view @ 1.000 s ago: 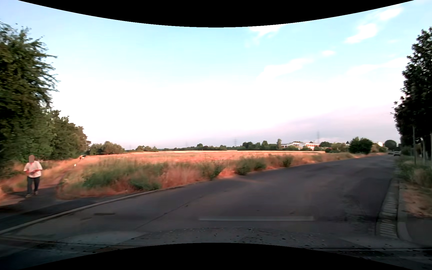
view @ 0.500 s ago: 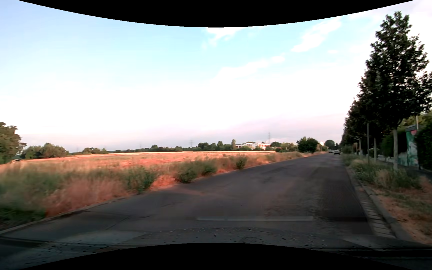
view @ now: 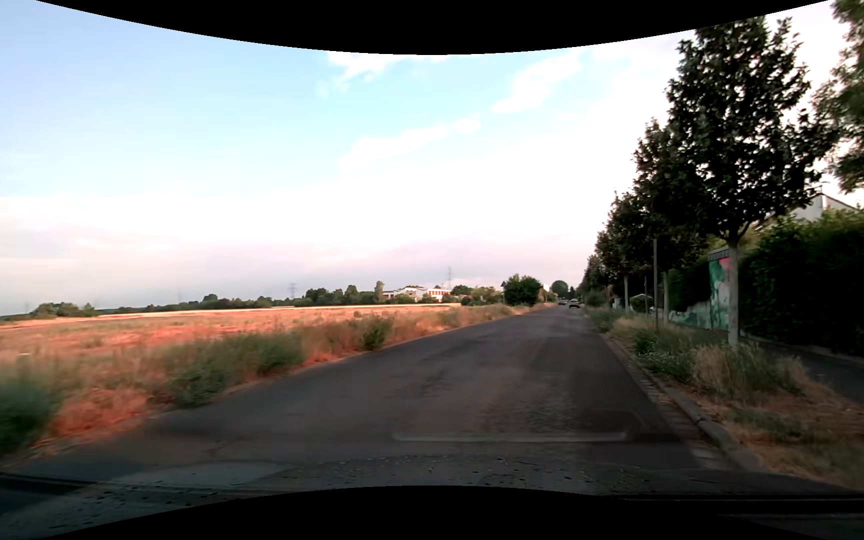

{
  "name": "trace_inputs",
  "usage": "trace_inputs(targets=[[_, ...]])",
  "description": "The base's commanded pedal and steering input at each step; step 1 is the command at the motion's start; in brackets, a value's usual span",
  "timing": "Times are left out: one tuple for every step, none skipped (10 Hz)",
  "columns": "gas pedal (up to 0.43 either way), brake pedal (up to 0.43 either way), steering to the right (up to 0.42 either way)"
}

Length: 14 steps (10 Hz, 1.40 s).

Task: Follow the waypoints while adhering to traffic rules and regulations

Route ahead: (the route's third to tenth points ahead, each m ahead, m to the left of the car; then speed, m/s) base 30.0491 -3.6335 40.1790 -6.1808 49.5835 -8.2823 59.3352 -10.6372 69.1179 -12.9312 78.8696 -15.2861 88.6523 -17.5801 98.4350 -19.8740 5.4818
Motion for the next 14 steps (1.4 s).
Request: trace_inputs(targets=[[0.13, 0.0, 0.245], [0.13, 0.0, 0.208], [0.13, 0.0, 0.163], [0.13, 0.0, 0.13], [0.138, 0.0, 0.098], [0.138, 0.0, 0.074], [0.138, 0.0, 0.058], [0.138, 0.0, 0.046], [0.138, 0.0, 0.043], [0.138, 0.0, 0.043], [0.138, 0.0, 0.042], [0.15, 0.0, 0.04], [0.157, 0.0, 0.036], [0.157, 0.0, 0.03]])
